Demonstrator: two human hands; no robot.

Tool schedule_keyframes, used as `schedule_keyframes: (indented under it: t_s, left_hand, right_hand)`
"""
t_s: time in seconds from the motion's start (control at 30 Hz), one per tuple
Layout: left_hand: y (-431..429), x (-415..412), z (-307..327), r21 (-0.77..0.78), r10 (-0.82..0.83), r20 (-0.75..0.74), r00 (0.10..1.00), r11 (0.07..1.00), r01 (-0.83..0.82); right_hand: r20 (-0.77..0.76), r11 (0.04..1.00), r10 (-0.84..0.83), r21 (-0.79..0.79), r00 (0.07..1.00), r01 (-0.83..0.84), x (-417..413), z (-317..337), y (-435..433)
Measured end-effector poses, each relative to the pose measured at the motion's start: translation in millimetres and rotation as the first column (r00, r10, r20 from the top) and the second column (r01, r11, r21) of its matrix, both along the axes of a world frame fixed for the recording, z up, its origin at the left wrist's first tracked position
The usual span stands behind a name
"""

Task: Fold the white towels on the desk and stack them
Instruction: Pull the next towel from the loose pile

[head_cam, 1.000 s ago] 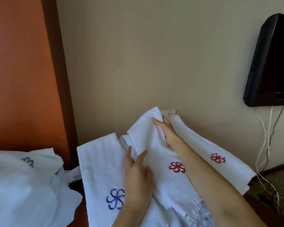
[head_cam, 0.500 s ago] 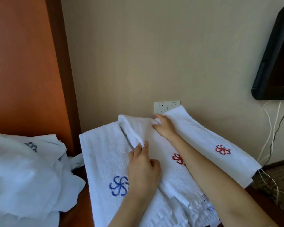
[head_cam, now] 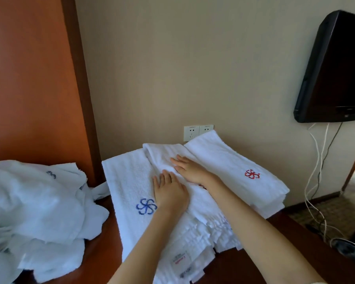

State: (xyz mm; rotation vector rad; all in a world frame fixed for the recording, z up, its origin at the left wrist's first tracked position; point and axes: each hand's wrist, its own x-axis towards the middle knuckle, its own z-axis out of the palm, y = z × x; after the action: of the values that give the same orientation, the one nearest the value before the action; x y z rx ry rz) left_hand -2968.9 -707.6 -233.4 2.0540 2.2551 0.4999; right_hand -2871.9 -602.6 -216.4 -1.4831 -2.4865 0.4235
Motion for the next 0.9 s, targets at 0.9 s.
schedule_keyframes:
  t_s: [0.9]
  left_hand:
    - [-307.1, -253.9, -93.2, 0.457, 0.397, 0.144, 0.907, 0.786, -0.417]
  right_hand:
    - [-0.471, 0.946, 0.316, 0.219, 0.823, -0.238, -214.9, -109.1, -325.3]
